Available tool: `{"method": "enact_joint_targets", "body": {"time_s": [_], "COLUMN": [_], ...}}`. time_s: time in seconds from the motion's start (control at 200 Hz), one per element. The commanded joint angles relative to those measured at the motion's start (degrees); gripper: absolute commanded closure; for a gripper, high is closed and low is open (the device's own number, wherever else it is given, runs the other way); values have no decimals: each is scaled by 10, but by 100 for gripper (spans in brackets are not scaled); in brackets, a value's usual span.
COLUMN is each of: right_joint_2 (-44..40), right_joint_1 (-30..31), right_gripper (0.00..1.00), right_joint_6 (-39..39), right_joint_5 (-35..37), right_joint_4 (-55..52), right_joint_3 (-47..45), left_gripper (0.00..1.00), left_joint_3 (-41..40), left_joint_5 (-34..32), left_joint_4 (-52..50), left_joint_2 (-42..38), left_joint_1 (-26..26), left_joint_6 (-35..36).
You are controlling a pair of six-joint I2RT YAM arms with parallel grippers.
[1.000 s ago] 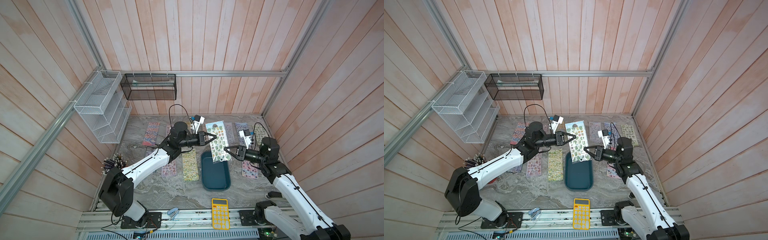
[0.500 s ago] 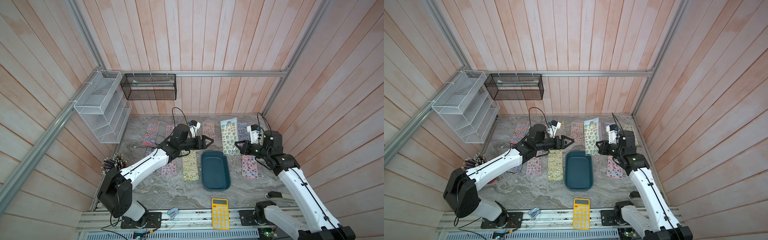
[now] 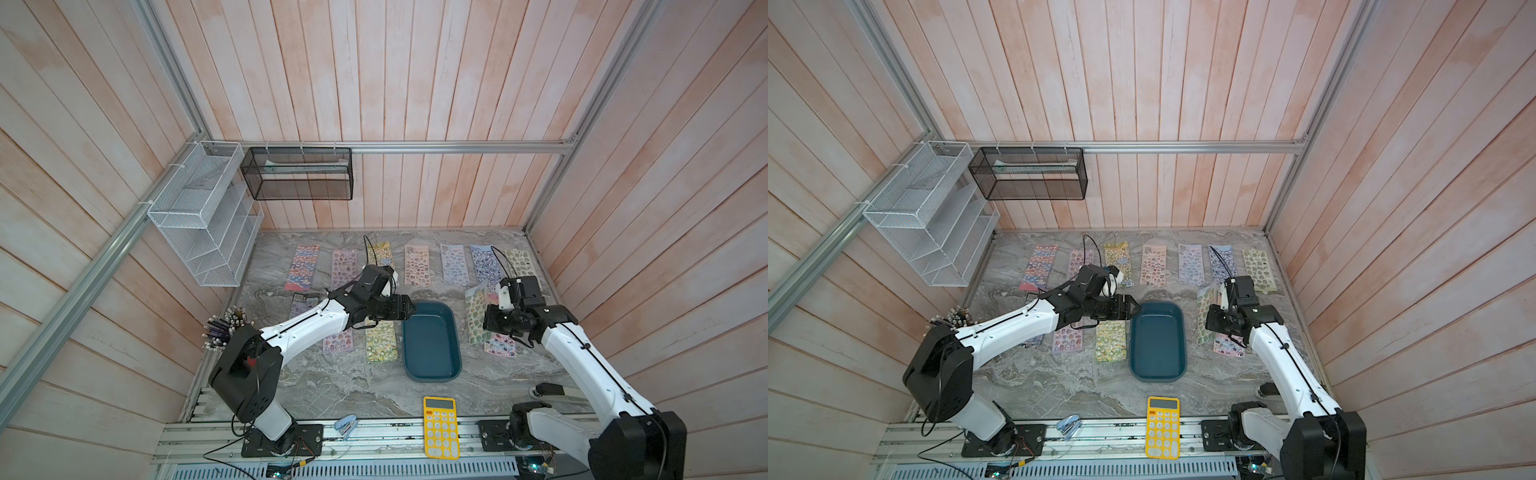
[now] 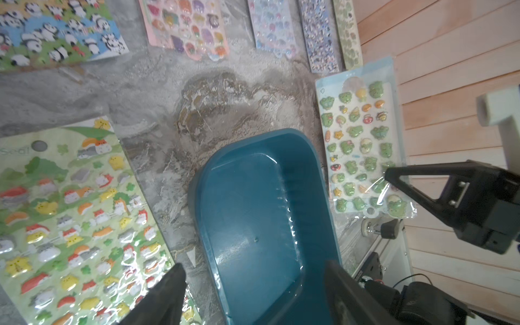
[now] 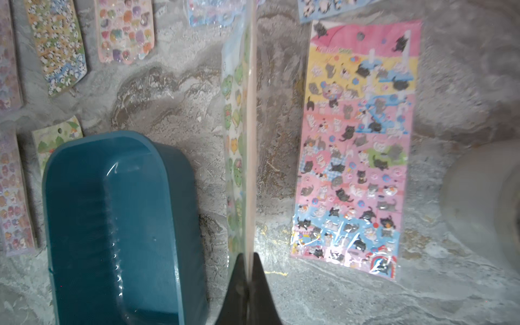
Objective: Take the stickers out of the storage box
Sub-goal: Move the storage box to the center of the board.
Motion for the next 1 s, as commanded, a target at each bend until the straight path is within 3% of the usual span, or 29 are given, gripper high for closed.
{"method": "enact_joint_targets", "body": {"time_s": [0.0,0.63,0.805,0.995], "right_joint_2": [11,52,48,43], "right_joint_1": [-2,22,22,21], "right_gripper": [100,100,100,100], "right_joint_6": [15,60,61,33], "right_joint_5": [-66,-208,-201,-109], "right_joint_4": [37,155,153,88], "right_joint_3": [-27,-79,-81,-39], "left_gripper": [22,25,25,25], "left_joint_3": [-1,-7,-11,-18], "left_joint_5": [-14,-9,-9,-1], "left_joint_4": [-12,-5,-5,2], "left_joint_2": [14,30,28,28], "left_joint_1": [-2,5,8,9], "left_joint_6": [12,3,2,0]}}
